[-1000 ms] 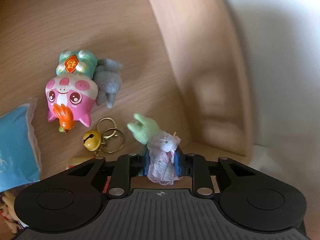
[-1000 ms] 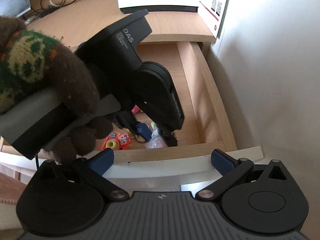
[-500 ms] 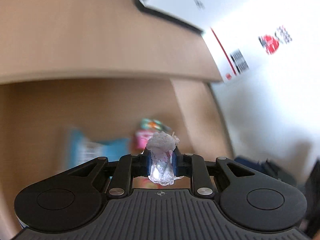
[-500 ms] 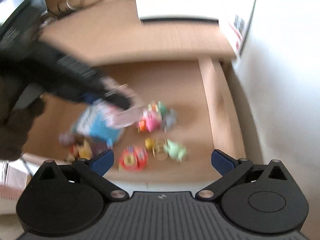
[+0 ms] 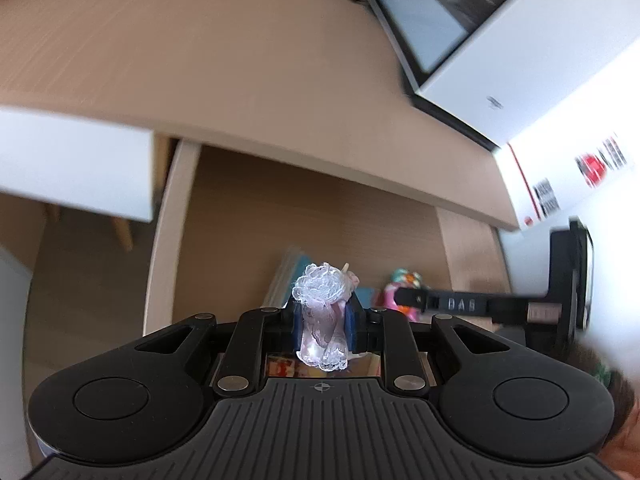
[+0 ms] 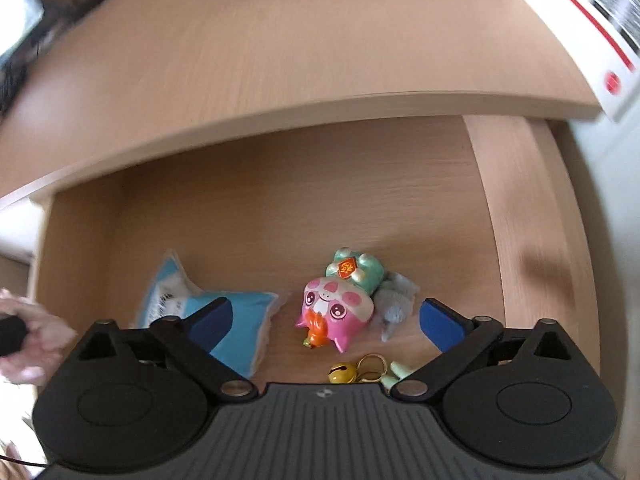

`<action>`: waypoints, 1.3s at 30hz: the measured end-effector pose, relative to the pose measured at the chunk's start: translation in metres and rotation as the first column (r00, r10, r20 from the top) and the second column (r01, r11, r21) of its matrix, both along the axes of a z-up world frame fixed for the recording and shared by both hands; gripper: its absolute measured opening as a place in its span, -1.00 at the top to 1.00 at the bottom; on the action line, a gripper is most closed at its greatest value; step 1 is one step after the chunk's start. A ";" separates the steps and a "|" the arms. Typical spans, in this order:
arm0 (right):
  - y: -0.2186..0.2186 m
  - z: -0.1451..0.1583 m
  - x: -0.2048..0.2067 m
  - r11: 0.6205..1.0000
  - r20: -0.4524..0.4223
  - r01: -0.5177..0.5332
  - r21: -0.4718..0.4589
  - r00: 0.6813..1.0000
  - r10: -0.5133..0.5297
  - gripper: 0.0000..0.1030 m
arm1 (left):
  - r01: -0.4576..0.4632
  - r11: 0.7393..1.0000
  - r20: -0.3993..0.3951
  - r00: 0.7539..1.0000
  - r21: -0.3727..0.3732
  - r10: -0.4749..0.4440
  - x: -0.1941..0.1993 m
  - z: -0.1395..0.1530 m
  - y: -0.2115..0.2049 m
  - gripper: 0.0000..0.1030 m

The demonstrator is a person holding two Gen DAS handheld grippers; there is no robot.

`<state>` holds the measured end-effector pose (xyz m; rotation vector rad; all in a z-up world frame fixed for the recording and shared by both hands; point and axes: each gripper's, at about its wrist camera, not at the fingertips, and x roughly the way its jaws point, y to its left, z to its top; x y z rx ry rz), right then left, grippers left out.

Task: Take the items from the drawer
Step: 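Carry the lace cloth up with the left gripper while the right gripper grasps the blue wipe packet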

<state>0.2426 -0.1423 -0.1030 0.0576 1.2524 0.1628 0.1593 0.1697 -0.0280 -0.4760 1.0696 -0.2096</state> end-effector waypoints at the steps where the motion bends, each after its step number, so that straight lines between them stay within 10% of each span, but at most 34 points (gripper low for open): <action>1: 0.004 -0.001 -0.002 0.999 0.013 -0.020 -0.025 1.000 0.021 -0.91 | -0.024 1.000 -0.010 1.000 -0.008 0.024 -0.001 -0.002 0.004 0.57; 5: 0.015 0.008 -0.012 0.987 0.133 -0.078 -0.139 0.986 0.097 -0.91 | -0.078 0.997 -0.047 0.996 -0.014 0.077 -0.002 -0.006 0.004 0.57; 17: -0.004 0.026 -0.007 0.984 0.133 -0.129 0.125 0.985 0.112 -0.91 | -0.202 0.979 -0.029 0.979 0.019 0.203 -0.009 0.000 -0.001 0.56; 26: 0.084 -0.002 -0.046 0.859 0.134 -0.509 -0.046 0.849 0.511 -0.91 | -0.261 0.965 -0.029 0.965 0.015 0.261 -0.016 0.015 0.028 0.56; 30: 0.096 -0.017 -0.029 0.858 0.086 -0.511 -0.051 0.854 0.513 -0.55 | -0.247 0.968 -0.044 0.968 0.038 0.249 -0.025 0.016 0.028 0.56; 39: 0.035 -0.014 0.012 0.956 -0.081 -0.173 0.237 0.977 0.196 -0.26 | -0.285 0.958 -0.064 0.956 0.025 0.286 -0.036 0.011 0.034 0.56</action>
